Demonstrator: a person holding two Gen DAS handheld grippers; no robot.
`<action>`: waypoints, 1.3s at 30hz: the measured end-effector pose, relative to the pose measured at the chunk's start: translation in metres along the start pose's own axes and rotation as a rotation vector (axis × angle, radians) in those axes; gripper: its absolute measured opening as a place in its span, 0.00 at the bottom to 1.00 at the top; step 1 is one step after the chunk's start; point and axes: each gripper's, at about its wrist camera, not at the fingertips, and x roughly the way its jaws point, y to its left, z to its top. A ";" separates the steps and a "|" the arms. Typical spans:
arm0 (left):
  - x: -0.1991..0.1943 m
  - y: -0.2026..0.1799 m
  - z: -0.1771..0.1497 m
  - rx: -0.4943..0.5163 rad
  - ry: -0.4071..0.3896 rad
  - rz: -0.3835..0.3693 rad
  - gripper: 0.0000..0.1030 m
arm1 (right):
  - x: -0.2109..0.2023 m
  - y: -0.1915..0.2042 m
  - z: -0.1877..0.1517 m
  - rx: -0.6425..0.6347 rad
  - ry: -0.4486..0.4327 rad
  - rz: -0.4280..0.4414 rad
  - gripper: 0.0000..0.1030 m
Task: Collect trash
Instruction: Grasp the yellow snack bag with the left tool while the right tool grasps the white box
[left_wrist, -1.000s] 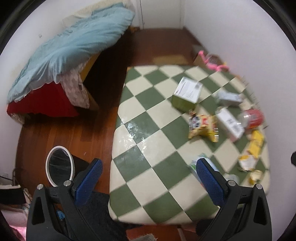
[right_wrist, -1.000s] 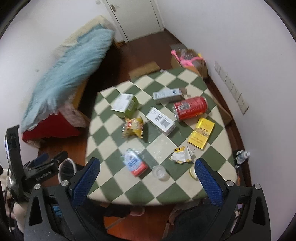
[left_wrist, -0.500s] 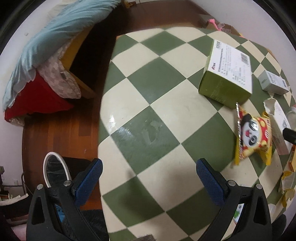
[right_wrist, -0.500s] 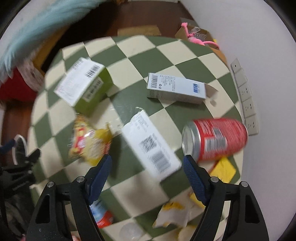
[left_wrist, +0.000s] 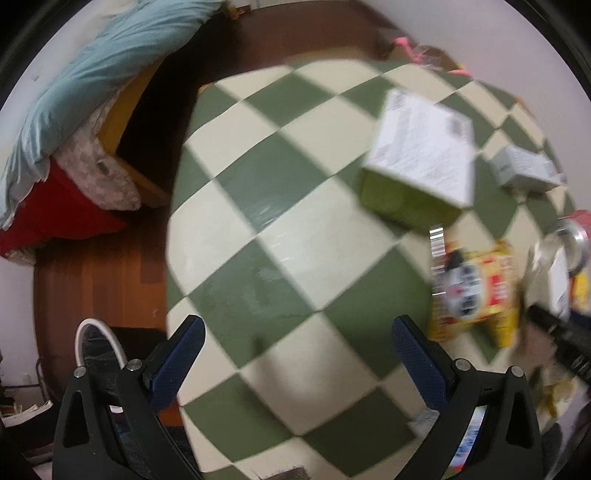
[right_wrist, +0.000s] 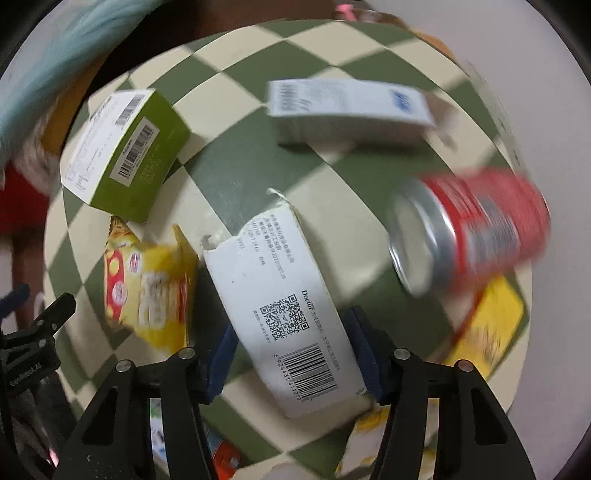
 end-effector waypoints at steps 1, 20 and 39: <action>-0.004 -0.007 0.001 0.008 -0.002 -0.021 1.00 | -0.003 -0.006 -0.009 0.037 -0.012 -0.006 0.58; 0.027 -0.115 0.029 0.199 0.110 -0.134 0.91 | -0.019 -0.063 -0.056 0.385 -0.105 0.013 0.57; 0.043 -0.122 0.012 0.222 0.098 -0.120 0.60 | 0.005 -0.065 -0.030 0.351 -0.062 0.044 0.58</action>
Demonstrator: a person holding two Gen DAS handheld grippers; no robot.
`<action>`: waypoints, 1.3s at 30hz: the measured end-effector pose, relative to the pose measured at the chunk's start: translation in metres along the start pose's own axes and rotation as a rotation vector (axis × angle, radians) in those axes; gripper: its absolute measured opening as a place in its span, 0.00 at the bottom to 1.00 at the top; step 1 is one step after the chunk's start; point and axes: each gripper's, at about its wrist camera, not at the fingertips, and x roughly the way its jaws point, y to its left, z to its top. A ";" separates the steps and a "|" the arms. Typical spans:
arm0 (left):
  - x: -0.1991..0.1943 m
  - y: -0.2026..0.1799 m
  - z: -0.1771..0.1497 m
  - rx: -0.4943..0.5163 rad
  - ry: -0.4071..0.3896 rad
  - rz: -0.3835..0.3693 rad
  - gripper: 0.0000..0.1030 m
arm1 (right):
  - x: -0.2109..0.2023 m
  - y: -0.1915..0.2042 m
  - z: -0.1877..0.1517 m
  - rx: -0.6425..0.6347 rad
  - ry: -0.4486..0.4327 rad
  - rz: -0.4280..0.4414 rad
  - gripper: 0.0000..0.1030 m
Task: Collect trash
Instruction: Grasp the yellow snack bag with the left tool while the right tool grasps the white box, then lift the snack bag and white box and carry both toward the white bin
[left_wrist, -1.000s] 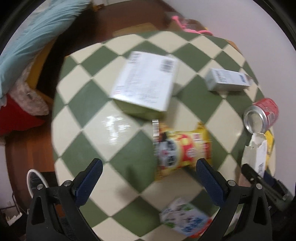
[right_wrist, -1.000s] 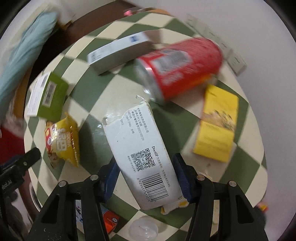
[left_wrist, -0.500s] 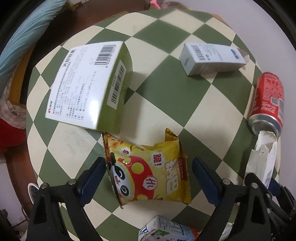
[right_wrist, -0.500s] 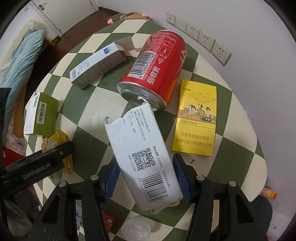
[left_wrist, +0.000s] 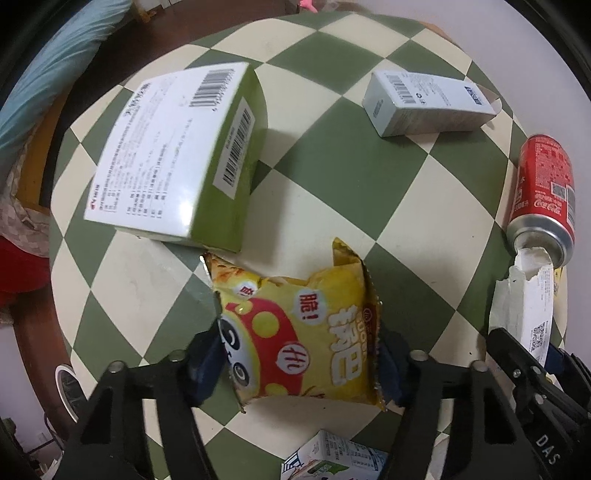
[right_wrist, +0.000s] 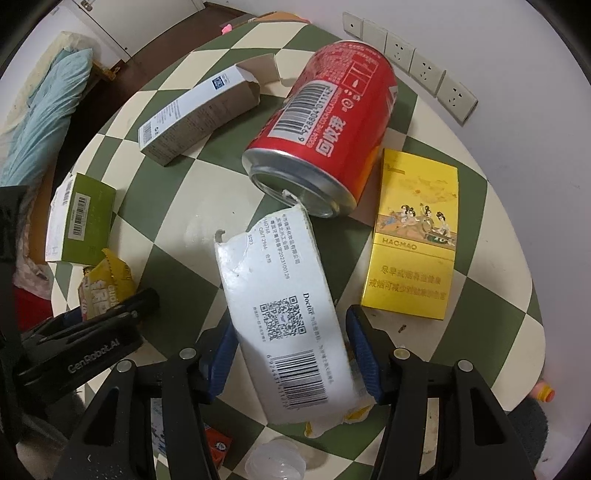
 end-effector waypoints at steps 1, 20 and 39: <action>-0.002 0.000 0.000 -0.001 -0.004 -0.002 0.58 | 0.000 0.000 0.000 -0.006 -0.001 -0.004 0.58; -0.156 0.105 -0.071 -0.134 -0.325 -0.008 0.55 | -0.109 0.064 -0.039 -0.155 -0.179 0.141 0.50; -0.215 0.414 -0.237 -0.580 -0.420 0.160 0.55 | -0.132 0.395 -0.191 -0.601 -0.079 0.440 0.50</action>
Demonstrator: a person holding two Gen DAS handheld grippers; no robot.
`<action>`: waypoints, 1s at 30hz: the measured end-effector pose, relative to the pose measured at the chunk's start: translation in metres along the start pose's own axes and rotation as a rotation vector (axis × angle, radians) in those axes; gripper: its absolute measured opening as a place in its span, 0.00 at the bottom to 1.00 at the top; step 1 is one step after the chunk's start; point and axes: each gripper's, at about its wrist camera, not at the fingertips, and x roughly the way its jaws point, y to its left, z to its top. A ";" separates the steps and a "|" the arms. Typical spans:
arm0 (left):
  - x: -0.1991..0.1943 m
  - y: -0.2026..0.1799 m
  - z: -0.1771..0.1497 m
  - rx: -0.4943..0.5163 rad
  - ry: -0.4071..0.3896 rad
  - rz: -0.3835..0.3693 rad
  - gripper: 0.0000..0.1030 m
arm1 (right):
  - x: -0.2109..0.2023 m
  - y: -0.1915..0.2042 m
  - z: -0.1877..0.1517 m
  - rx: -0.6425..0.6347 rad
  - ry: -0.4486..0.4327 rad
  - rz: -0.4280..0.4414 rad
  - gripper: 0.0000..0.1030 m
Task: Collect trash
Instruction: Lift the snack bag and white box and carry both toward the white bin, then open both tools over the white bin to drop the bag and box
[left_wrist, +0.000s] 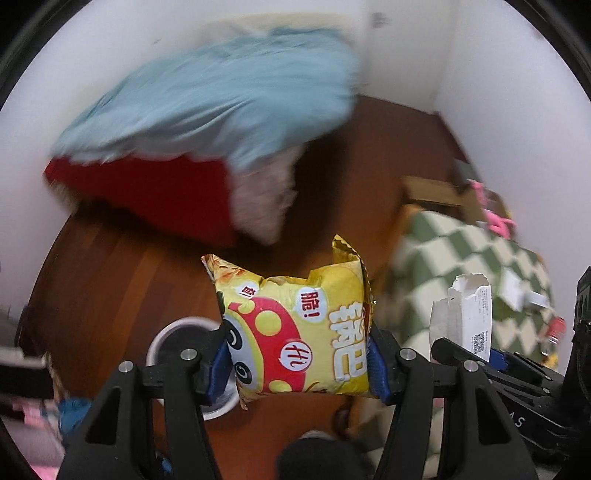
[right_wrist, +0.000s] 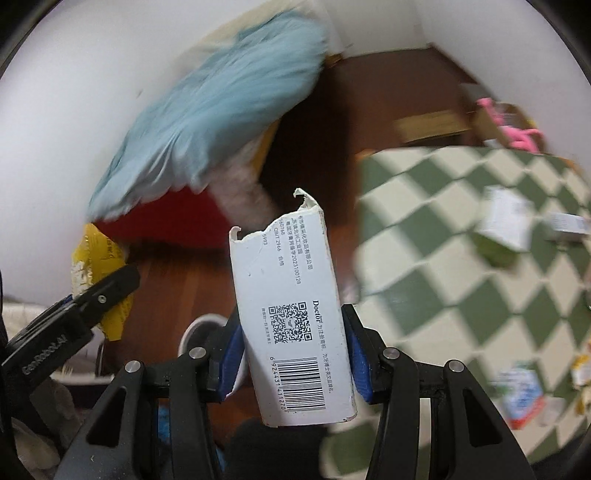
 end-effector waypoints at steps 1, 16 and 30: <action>0.009 0.019 -0.003 -0.026 0.018 0.012 0.55 | 0.021 0.019 -0.002 -0.024 0.034 0.011 0.50; 0.149 0.231 -0.081 -0.459 0.318 0.012 0.62 | 0.281 0.181 -0.069 -0.221 0.417 0.048 0.50; 0.142 0.267 -0.136 -0.483 0.285 0.305 0.97 | 0.363 0.219 -0.114 -0.373 0.539 0.011 0.99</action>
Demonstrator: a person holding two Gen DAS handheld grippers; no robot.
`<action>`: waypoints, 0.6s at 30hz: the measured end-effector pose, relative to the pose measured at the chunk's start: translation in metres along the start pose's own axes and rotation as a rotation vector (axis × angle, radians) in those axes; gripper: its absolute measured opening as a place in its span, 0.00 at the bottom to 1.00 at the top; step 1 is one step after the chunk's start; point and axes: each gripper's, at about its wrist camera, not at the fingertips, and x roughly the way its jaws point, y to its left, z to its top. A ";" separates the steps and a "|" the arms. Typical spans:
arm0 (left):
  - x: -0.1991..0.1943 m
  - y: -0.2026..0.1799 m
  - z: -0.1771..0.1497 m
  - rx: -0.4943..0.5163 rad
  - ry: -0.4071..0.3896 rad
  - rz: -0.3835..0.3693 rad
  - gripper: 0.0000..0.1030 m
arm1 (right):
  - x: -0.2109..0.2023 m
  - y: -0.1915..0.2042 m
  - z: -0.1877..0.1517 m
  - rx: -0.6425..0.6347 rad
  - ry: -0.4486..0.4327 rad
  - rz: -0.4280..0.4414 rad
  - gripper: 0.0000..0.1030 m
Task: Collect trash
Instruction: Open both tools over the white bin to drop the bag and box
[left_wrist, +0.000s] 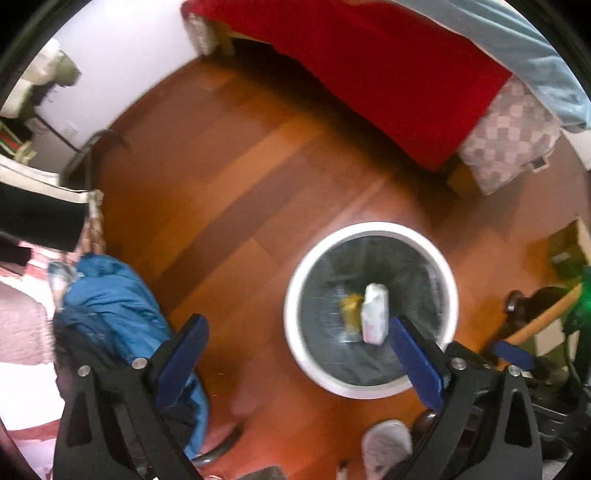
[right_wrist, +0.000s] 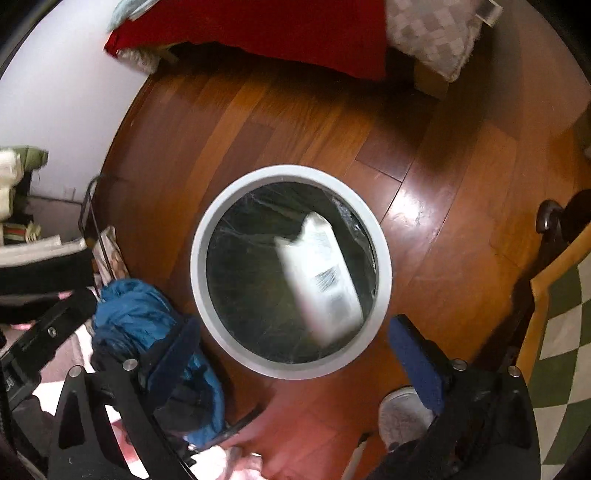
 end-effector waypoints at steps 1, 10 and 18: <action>0.000 0.001 -0.004 -0.003 0.001 0.005 0.97 | 0.000 0.003 -0.001 -0.019 -0.001 -0.034 0.99; -0.016 0.007 -0.027 -0.015 0.010 0.006 0.97 | -0.022 -0.016 -0.030 -0.037 0.002 -0.176 0.99; -0.062 0.003 -0.045 0.012 -0.057 -0.015 0.97 | -0.078 -0.011 -0.056 -0.055 -0.063 -0.175 0.99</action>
